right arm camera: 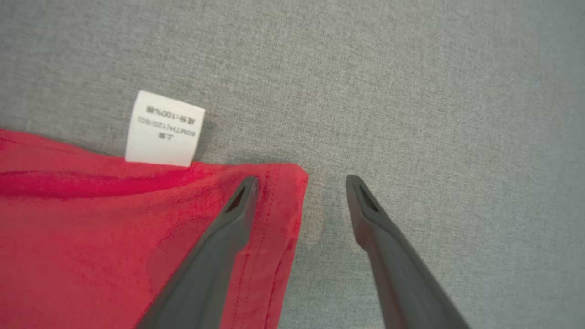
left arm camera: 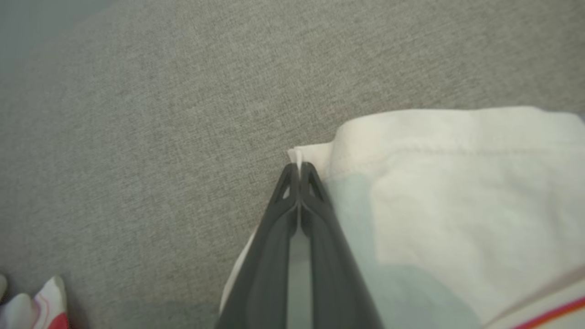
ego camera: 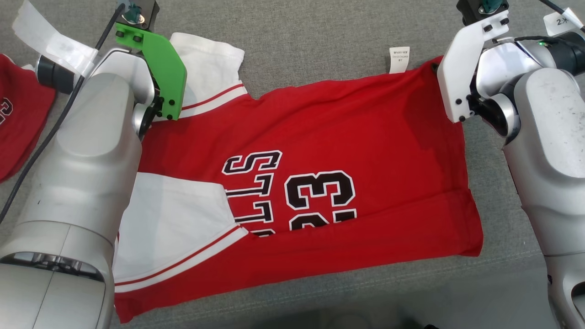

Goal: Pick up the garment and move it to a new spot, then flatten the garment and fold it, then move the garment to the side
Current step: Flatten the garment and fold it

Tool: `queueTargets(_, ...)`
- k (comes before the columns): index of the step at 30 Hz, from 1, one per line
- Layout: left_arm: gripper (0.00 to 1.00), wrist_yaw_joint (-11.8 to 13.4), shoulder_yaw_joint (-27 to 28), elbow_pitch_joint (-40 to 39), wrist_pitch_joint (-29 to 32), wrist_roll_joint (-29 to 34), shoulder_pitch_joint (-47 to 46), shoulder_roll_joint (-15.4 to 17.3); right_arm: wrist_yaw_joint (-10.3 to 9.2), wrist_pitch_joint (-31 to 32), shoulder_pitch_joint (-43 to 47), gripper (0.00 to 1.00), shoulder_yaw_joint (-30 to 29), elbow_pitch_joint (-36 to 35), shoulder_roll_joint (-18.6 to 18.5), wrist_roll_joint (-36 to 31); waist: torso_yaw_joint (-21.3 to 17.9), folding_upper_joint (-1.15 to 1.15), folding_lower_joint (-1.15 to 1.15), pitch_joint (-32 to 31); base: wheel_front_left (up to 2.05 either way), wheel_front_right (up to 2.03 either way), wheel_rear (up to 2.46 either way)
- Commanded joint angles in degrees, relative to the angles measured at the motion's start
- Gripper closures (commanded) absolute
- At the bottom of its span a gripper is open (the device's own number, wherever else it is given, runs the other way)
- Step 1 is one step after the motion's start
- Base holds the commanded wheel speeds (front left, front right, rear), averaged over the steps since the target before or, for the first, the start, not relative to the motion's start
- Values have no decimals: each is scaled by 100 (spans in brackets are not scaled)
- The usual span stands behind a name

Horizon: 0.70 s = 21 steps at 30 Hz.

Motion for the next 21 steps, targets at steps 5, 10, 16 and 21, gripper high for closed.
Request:
queueTargets(5,100,-36,-82,229,-48,-82,46,-94,-8,96,46,0,-61,109,30,-163,16,0,0,49,0,0,0)
queueTargets(10,100,-59,-137,342,-95,-124,42,-124,-8,84,168,15,-67,217,67,-146,26,0,0,81,0,0,0)
queueTargets(16,100,-61,-191,460,-157,-158,-10,-118,-8,18,242,57,-41,308,123,-84,48,0,0,114,0,0,0)
queueTargets(21,100,-65,-216,536,-250,-187,-43,-131,-8,-144,184,60,16,377,111,-79,66,0,0,103,0,0,0)
